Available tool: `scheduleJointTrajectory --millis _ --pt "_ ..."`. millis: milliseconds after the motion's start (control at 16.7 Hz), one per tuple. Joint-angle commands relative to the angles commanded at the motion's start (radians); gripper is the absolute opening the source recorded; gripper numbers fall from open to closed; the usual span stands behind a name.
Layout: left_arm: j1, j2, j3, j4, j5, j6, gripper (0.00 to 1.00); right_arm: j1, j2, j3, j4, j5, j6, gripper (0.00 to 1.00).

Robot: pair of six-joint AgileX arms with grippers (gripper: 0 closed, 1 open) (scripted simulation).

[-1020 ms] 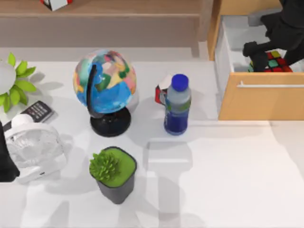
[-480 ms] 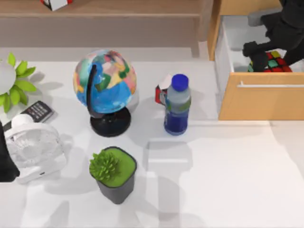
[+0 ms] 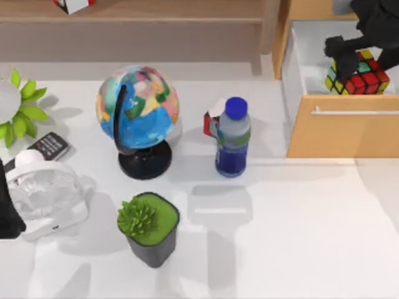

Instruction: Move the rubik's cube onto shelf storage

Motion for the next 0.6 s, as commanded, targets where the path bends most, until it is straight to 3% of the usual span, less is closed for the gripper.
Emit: scheduleJointTrajectory --millis 600 --pt "0.000 0.000 0.000 0.000 0.000 0.000 1.00 0.003 0.112 0.152 -0.100 0.035 0.007 0.00"
